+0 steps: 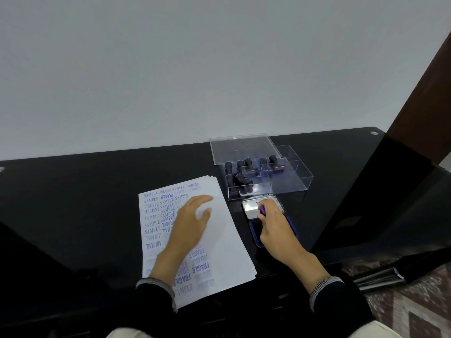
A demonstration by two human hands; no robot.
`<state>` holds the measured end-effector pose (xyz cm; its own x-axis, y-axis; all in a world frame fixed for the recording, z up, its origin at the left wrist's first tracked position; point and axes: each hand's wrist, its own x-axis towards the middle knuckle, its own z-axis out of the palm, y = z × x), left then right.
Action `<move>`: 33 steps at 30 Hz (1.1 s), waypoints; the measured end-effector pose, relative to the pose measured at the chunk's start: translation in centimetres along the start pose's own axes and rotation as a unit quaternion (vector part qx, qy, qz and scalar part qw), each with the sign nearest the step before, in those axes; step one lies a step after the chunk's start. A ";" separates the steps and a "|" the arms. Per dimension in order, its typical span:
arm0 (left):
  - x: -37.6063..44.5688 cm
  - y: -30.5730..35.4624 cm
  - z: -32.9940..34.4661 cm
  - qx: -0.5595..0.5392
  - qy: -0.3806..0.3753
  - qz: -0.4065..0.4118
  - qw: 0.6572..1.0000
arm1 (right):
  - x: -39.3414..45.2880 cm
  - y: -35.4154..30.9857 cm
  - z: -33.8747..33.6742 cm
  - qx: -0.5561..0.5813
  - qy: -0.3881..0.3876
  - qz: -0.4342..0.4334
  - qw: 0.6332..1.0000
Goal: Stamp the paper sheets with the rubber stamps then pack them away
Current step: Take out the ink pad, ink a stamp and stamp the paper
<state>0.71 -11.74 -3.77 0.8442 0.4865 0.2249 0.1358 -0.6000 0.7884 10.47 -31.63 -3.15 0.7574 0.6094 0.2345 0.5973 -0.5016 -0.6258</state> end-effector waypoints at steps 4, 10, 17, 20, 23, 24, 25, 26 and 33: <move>-0.1 -2.7 -3.5 0.031 0.083 -0.085 0.992 | 0.3 -0.4 0.2 -0.040 -0.006 0.006 0.999; -0.7 -6.7 -6.5 0.147 0.143 -0.129 0.970 | 0.5 -1.9 -0.2 -0.055 -0.014 0.017 0.998; -1.2 -8.3 -6.5 0.180 0.144 -0.129 0.965 | 0.4 -2.0 0.0 -0.036 -0.001 0.034 0.999; -1.1 -8.3 -6.4 0.196 0.135 -0.131 0.962 | 0.4 -1.3 0.8 -0.082 -0.008 0.035 0.996; -1.1 -8.3 -6.3 0.206 0.128 -0.134 0.961 | 0.6 -0.6 1.4 -0.042 -0.002 0.047 0.998; -1.2 -8.3 -6.3 0.207 0.126 -0.135 0.961 | 0.7 -0.6 1.5 -0.024 0.003 0.056 0.998; -1.2 -8.3 -6.3 0.209 0.125 -0.135 0.960 | 0.7 -0.6 1.5 -0.015 0.009 0.062 0.998; -1.2 -8.4 -6.2 0.212 0.124 -0.134 0.960 | 0.7 -0.6 1.5 -0.014 0.014 0.065 0.998; -1.2 -8.6 -6.1 0.217 0.120 -0.134 0.959 | 0.6 -0.7 2.1 -0.085 0.021 0.048 0.995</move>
<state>-4.67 -3.26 -7.31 0.6124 0.7612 0.2132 0.5788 -0.6155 0.5350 9.90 -29.64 -4.11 0.8208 0.5300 0.2131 0.5558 -0.6548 -0.5121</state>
